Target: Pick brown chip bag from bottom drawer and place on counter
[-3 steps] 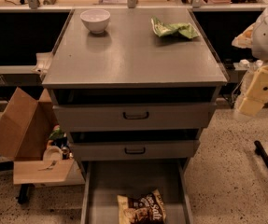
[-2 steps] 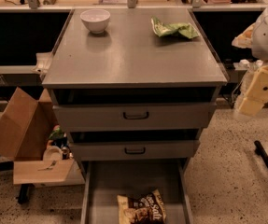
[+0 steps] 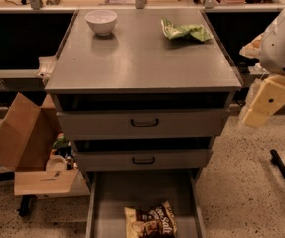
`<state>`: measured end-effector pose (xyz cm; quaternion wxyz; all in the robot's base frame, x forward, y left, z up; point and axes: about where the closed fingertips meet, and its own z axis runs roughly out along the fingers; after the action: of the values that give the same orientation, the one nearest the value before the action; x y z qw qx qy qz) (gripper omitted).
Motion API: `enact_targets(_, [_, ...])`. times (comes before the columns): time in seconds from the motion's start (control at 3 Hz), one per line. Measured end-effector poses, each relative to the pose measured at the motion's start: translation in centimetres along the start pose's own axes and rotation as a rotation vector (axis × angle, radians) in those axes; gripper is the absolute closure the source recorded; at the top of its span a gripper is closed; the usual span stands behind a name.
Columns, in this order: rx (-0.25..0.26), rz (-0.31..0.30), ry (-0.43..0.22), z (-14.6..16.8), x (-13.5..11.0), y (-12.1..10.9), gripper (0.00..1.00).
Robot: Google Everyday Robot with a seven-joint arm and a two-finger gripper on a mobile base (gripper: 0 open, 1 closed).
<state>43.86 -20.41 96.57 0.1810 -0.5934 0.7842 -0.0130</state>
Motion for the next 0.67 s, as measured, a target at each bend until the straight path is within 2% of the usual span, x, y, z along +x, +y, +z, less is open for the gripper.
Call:
enact_targets(0.33, [0.004, -0.031, 0.004, 2.7, 1.0, 0.5, 0.0])
enact_targets(0.67, [-0.024, -0.136, -0.012, 10.8, 3.2, 3.0, 0.0])
